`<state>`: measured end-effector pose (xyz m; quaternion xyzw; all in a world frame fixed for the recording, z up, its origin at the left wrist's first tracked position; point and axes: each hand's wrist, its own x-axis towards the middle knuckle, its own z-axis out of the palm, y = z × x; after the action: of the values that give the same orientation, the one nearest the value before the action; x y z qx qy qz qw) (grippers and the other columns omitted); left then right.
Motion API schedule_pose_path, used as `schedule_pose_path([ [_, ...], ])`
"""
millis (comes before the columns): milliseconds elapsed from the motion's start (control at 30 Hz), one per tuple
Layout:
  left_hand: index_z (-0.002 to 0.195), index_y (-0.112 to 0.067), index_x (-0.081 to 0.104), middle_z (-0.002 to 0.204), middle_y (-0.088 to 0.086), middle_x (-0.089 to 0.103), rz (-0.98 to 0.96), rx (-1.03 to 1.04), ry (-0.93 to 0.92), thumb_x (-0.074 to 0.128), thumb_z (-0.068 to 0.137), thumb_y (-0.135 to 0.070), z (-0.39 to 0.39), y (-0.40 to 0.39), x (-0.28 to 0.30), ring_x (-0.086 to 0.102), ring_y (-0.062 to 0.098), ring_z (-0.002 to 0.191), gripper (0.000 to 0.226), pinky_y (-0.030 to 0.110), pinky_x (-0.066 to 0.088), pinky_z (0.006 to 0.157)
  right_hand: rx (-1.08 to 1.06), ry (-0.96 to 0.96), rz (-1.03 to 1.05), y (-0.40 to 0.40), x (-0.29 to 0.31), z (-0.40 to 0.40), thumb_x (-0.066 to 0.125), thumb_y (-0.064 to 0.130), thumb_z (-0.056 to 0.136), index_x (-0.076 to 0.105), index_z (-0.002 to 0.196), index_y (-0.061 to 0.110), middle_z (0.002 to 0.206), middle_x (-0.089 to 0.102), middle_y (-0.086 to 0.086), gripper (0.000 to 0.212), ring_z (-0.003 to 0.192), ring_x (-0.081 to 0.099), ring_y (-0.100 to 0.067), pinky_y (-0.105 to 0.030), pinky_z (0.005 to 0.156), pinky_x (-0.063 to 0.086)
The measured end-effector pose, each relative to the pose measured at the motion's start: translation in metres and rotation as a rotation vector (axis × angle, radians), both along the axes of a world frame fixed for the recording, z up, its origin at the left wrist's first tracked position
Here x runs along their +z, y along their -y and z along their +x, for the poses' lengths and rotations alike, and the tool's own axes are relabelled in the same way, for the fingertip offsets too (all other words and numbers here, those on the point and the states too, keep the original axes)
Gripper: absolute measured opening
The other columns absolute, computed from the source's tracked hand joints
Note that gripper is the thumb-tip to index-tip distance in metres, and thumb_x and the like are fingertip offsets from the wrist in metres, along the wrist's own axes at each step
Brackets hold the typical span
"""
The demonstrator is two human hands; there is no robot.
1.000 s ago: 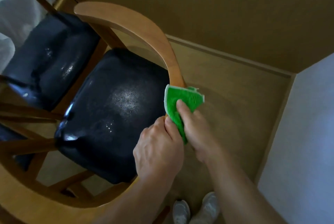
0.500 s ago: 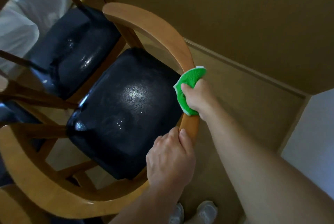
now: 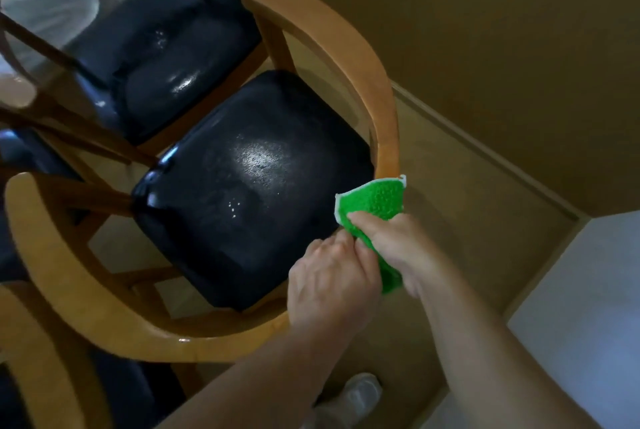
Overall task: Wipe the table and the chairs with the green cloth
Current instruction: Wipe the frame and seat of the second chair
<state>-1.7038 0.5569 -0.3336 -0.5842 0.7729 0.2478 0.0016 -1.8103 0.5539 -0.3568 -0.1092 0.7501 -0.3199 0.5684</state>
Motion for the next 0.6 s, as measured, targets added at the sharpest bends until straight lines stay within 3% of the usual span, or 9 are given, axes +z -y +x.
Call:
schedule_pose_path([
  [67,0.082,-0.023,0.054,0.080,-0.003,0.063,-0.014,0.000,-0.004,0.024,0.093,-0.040,-0.001,0.000,0.000,0.058,0.017,0.079,0.036,0.033,0.040,0.064,-0.059,-0.031,0.044,0.009,-0.003,-0.002,0.073,0.031,0.074,0.066,0.074,0.012,0.060,0.064,0.002,0.020,0.048,0.059,-0.012,-0.018,0.041,0.038],
  [233,0.078,-0.025,0.055,0.074,-0.004,0.063,-0.034,0.022,-0.001,0.023,0.092,-0.043,0.001,0.000,-0.005,0.057,0.014,0.075,0.039,0.031,0.039,0.062,-0.169,-0.252,0.072,0.036,-0.024,-0.004,0.076,0.021,0.064,0.062,0.071,0.014,0.061,0.067,0.002,0.017,0.050,0.064,-0.016,-0.026,0.049,0.047],
  [333,0.079,-0.027,0.054,0.072,-0.008,0.060,-0.051,0.021,-0.006,0.021,0.093,-0.046,0.002,-0.001,-0.006,0.054,0.011,0.071,0.041,0.029,0.039,0.062,-0.099,-0.392,0.079,0.060,-0.033,-0.018,0.075,0.021,0.066,0.054,0.071,0.018,0.074,0.066,0.000,0.021,0.065,0.066,-0.021,-0.033,0.061,0.056],
  [433,0.082,-0.030,0.055,0.072,-0.011,0.058,-0.047,0.016,-0.026,0.020,0.094,-0.048,0.002,-0.001,-0.008,0.053,0.008,0.069,0.042,0.027,0.039,0.062,-0.012,-0.494,0.071,0.083,-0.038,-0.035,0.075,0.018,0.071,0.053,0.069,0.017,0.065,0.059,0.007,0.022,0.059,0.063,-0.017,-0.025,0.054,0.050],
  [533,0.089,-0.031,0.060,0.075,-0.013,0.061,-0.044,0.017,-0.038,0.023,0.095,-0.049,0.002,0.000,-0.009,0.055,0.006,0.068,0.042,0.027,0.044,0.063,0.069,-0.609,0.086,0.105,-0.044,-0.047,0.074,0.017,0.074,0.058,0.085,0.018,0.088,0.064,-0.002,0.019,0.077,0.062,-0.027,-0.032,0.068,0.050],
  [600,0.087,-0.031,0.061,0.070,-0.014,0.060,-0.062,0.008,-0.041,0.030,0.095,-0.049,0.002,0.000,-0.011,0.052,0.003,0.062,0.036,0.024,0.044,0.058,0.093,-0.693,0.078,0.118,-0.048,-0.053,0.072,0.018,0.074,0.061,0.095,0.016,0.095,0.066,-0.007,0.024,0.077,0.060,-0.029,-0.030,0.067,0.044],
])
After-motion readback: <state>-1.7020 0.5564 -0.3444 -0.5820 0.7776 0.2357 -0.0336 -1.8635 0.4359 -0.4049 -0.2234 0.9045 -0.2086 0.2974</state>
